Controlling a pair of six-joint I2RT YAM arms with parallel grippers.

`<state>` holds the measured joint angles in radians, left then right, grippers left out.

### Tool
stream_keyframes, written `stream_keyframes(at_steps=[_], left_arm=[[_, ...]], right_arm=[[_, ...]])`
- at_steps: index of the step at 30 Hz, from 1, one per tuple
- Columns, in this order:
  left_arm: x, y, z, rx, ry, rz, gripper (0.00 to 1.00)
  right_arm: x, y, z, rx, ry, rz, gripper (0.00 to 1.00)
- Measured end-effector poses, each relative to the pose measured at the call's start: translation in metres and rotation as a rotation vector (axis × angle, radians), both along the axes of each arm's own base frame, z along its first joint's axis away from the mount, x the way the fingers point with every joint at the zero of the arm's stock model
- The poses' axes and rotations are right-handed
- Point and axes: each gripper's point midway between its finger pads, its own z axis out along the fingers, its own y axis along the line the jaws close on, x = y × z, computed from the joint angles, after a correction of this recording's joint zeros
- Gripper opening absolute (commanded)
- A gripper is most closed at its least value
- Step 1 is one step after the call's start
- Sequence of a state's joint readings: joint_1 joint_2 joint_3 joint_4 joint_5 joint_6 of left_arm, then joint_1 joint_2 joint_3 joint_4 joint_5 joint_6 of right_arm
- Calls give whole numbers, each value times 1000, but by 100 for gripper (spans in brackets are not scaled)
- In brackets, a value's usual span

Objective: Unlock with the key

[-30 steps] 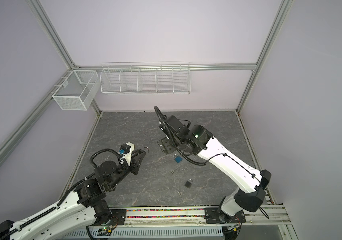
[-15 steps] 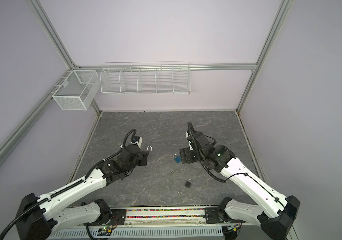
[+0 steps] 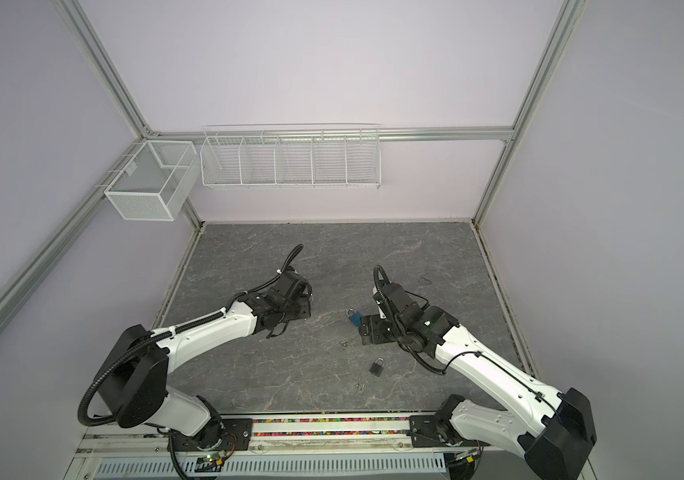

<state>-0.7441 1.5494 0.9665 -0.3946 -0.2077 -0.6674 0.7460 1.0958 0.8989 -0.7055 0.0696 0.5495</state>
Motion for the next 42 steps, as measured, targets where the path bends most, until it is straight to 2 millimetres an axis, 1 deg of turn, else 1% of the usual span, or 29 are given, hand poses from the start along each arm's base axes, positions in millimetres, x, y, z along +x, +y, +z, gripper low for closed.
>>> stream_keyframes(at_steps=[6,10,17,22,23,24,26,28,29,33,39,42], left_arm=[[-3,5,-44,43,127,13,0],[-8,14,-64,74,197,34,0],[-7,20,-66,74,214,54,0],[-7,21,-67,79,223,62,0],[-7,21,-67,81,227,63,2],[-6,20,-67,83,230,67,6],[-5,19,-67,86,236,71,13],[-4,18,-67,87,240,74,24],[-4,18,-67,87,242,76,28],[-6,20,-68,95,251,79,41],[-8,21,-64,94,258,78,54],[-7,19,-52,68,238,76,55]], right_arm=[[-7,0,-22,4,37,2,91],[-9,4,-27,24,41,13,91],[-6,11,-27,41,32,26,93],[-9,15,-30,37,36,40,93],[-9,16,-30,36,36,44,93],[-10,17,-30,36,37,47,93],[-11,18,-29,36,36,53,93],[-11,19,-27,40,31,57,93],[-11,20,-26,42,29,58,93],[-10,24,-22,44,22,65,93],[-10,31,-26,26,41,70,94],[-11,36,-22,18,54,58,95]])
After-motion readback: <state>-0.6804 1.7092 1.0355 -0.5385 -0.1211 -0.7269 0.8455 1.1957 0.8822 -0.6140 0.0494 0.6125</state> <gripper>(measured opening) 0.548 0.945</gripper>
